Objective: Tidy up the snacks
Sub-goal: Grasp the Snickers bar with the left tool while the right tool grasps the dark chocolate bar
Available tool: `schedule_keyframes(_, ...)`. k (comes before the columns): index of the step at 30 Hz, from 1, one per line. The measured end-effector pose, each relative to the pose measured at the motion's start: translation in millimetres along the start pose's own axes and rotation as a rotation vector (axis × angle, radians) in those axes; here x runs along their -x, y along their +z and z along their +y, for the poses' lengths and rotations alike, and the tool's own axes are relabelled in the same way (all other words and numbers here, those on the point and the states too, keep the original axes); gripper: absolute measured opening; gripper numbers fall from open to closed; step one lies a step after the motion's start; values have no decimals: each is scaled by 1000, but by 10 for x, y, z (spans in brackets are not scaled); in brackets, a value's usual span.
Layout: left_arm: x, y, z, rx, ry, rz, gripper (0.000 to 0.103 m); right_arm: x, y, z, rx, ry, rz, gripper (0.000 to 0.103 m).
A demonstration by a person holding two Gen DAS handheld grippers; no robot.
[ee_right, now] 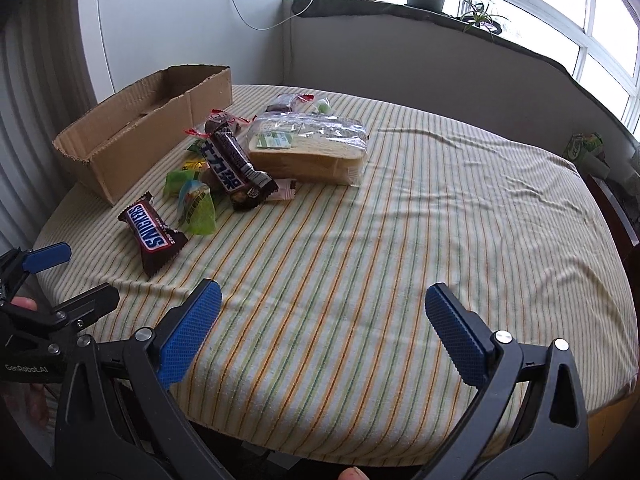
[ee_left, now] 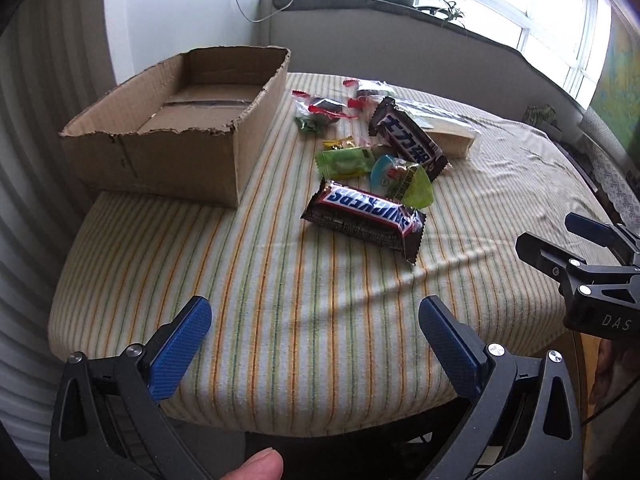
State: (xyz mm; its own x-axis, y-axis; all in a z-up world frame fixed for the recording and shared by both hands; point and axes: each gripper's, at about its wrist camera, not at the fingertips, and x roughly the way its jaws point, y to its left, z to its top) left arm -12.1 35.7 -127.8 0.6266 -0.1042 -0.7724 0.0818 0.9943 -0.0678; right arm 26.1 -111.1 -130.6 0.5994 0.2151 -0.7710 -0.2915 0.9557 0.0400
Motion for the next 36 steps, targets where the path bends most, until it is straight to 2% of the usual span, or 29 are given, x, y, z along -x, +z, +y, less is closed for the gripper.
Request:
schedule_keyframes(1, -7, 41, 45, -7, 8, 1, 103, -64, 58, -12, -1, 17, 0, 103)
schedule_keyframes(5, -89, 178, 93, 26, -39, 19, 103, -257, 296, -40, 7, 92, -11, 103)
schedule_keyframes(11, -292, 339, 65, 51, -59, 54, 103, -555, 670, 259, 160, 229, -22, 103)
schedule_keyframes(16, -398, 420, 28, 77, -117, 63, 103, -744, 837, 447, 231, 286, -16, 94)
schedule_keyframes(20, -449, 414, -14, 73, -128, 58, 102, -795, 846, 504, 247, 309, -14, 92)
schedule_keyframes(23, -464, 413, -49, 70, -129, 50, 102, -782, 830, 516, 253, 307, -16, 80)
schedule_keyframes(25, -446, 411, -58, 74, -135, 42, 102, -792, 815, 489, 247, 306, -14, 61)
schedule_keyframes(26, -438, 417, -71, 76, -135, 39, 100, -814, 805, 476, 243, 307, -6, 56)
schedule_keyframes(27, -438, 422, -83, 73, -129, 36, 98, -841, 792, 467, 241, 308, 11, 46)
schedule_keyframes(29, -452, 432, -116, 55, -112, 34, 87, -859, 753, 451, 239, 328, 17, 34)
schedule_keyframes(32, -479, 451, -139, 38, -83, 33, 77, -829, 693, 413, 220, 326, 0, 32)
schedule_keyframes(36, -451, 422, -77, 38, -81, 15, 62, -772, 591, 275, 156, 328, -18, 31)
